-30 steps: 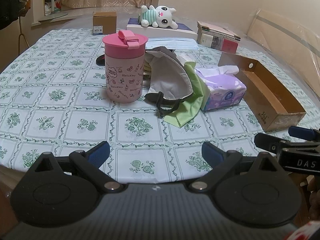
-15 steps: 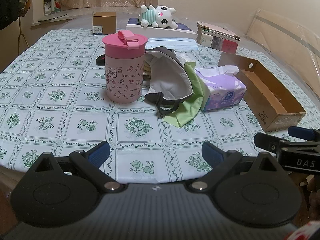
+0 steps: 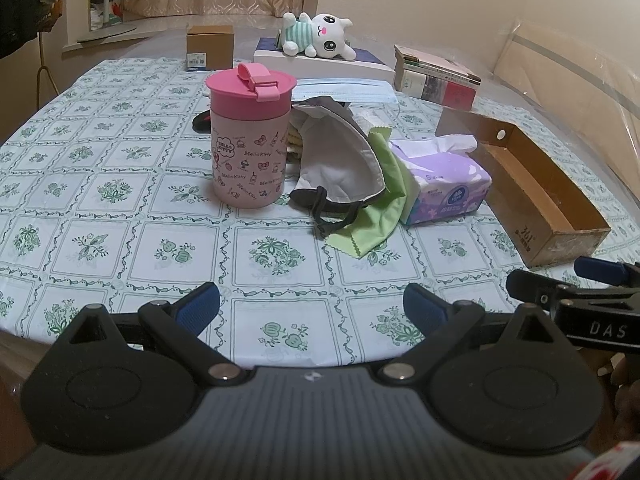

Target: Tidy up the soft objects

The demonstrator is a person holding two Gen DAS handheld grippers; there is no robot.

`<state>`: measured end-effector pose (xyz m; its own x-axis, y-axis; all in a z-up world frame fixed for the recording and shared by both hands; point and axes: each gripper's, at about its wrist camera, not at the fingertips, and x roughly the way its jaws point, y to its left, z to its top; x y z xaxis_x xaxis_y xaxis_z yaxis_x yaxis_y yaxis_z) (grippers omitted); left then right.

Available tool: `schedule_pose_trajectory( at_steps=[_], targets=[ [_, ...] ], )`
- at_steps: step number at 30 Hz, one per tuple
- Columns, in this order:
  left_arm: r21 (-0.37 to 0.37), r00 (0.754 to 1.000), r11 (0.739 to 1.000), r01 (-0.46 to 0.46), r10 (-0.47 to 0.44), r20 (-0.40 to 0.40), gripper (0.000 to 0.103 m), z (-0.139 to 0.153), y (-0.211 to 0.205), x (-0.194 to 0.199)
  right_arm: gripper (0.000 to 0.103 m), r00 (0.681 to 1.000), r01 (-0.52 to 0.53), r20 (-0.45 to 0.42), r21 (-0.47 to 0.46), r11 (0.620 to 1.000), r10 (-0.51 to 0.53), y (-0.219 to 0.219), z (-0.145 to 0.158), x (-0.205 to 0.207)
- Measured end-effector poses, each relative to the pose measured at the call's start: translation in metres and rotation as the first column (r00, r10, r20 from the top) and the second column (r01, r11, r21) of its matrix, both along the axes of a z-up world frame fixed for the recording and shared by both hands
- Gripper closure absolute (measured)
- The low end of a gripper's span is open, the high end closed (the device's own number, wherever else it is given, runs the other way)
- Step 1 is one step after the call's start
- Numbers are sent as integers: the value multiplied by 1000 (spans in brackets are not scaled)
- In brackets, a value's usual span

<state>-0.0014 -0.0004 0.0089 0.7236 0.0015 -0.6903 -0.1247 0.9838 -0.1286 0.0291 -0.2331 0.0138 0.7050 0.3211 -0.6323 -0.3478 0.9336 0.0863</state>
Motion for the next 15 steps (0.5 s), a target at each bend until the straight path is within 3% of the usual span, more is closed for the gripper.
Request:
schedule_pose_trajectory(
  at_steps=[15],
  targets=[
    [-8, 1000, 1000, -6, 6, 2, 6, -1, 5, 0, 1, 1000, 0, -1, 1, 1000, 0, 0, 0, 0]
  ],
)
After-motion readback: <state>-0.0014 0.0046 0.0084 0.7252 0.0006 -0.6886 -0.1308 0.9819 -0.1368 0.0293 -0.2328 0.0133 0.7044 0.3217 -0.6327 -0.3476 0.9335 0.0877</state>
